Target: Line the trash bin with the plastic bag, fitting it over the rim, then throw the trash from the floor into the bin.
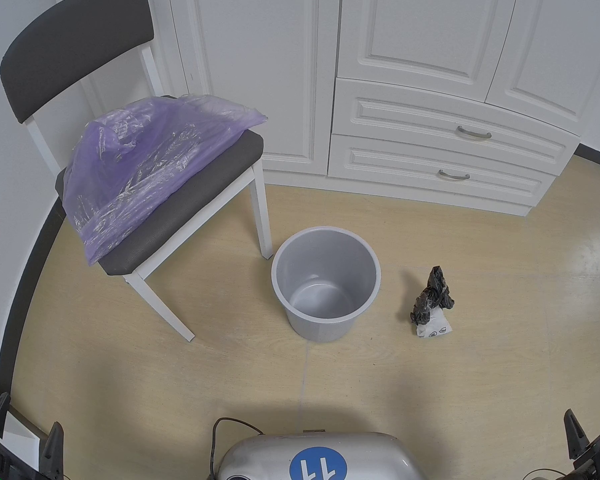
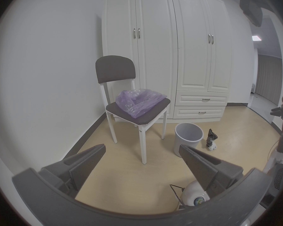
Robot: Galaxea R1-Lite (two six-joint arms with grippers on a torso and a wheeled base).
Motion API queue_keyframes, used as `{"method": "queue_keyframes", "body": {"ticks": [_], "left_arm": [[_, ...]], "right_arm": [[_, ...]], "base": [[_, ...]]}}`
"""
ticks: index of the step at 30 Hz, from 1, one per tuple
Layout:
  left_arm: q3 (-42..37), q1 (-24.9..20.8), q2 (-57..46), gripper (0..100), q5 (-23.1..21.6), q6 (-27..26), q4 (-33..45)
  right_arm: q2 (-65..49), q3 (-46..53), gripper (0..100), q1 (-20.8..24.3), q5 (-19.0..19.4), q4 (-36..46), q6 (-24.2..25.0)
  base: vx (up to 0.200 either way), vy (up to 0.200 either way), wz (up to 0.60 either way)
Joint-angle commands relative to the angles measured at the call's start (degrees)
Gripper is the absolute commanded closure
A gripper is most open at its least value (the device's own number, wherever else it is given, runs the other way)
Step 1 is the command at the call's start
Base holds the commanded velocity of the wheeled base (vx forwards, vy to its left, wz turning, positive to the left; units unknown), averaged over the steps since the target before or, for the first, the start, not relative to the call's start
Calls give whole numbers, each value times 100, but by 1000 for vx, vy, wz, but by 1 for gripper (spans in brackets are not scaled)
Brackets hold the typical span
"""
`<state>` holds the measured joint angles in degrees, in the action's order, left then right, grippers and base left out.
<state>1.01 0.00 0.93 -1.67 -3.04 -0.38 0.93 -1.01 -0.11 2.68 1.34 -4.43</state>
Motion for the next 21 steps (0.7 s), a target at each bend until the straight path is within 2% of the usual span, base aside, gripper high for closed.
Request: {"method": "queue_keyframes", "body": {"ticks": [1,3,5,6,8,10,12,13,14,17,21], "left_arm": [[-101,0,-84,0,0,31,-15],[-101,0,-84,0,97,268,-59],[-40,0,-75,0,114,497,-243],[101,0,-75,0,114,1103,-929],[259,0,-75,0,97,1376,-1307],[426,0,-75,0,53,1323,-1307],[435,0,-75,0,53,1077,-1114],[435,0,-75,0,53,1077,-1114],[461,0,-75,0,62,787,-929],[567,0,-31,0,26,655,-771],[857,-79,197,0,0,646,-410]], "right_arm": [[-93,101,0,2,-5,-11,73],[-93,101,0,11,-136,-29,399],[-93,101,0,20,-180,-29,460],[-93,101,0,20,-189,-29,460],[-93,101,0,20,-189,-29,460],[-93,101,0,2,-215,-20,346],[-93,13,0,2,-163,-336,-138],[-93,13,0,2,-163,-336,-138],[-31,-338,0,20,-5,-908,-419],[224,-663,0,11,180,-881,-375],[567,-672,0,29,180,-855,-322]], "base": [[0,0,0],[0,0,0],[0,0,0],[0,0,0],[0,0,0],[0,0,0],[0,0,0],[0,0,0],[0,0,0],[0,0,0],[0,0,0]]}}
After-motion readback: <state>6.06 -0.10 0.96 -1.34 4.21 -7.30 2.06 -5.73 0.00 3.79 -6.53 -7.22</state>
